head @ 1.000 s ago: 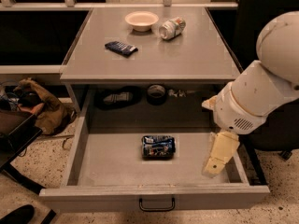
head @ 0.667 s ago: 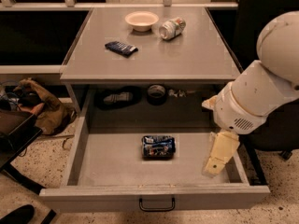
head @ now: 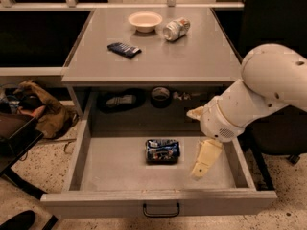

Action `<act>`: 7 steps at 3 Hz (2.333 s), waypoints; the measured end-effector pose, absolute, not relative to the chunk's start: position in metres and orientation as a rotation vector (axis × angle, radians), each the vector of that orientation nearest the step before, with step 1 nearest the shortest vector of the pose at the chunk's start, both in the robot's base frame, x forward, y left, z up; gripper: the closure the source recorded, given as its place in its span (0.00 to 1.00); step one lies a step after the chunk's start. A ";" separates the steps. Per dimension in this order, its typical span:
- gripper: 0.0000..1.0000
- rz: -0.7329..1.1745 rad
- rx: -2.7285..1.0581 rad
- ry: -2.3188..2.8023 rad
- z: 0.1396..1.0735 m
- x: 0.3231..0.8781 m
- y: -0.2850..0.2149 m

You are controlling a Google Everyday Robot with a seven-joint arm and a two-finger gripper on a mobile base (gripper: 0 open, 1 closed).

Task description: Pick pepsi can from top drawer and place on counter

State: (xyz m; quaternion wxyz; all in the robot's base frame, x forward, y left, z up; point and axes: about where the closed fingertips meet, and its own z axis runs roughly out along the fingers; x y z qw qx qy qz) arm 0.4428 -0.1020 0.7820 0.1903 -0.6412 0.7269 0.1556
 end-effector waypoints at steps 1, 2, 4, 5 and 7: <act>0.00 0.452 -1.816 1.959 0.752 0.466 -0.073; 0.00 0.453 -1.819 1.956 0.751 0.467 -0.071; 0.00 0.282 -1.739 1.987 0.715 0.516 -0.055; 0.00 0.250 -1.689 1.998 0.694 0.532 -0.051; 0.00 0.304 -1.633 2.050 0.651 0.541 -0.053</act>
Offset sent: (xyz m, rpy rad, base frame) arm 0.0176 0.0255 -0.0257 0.0349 -0.0249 0.0421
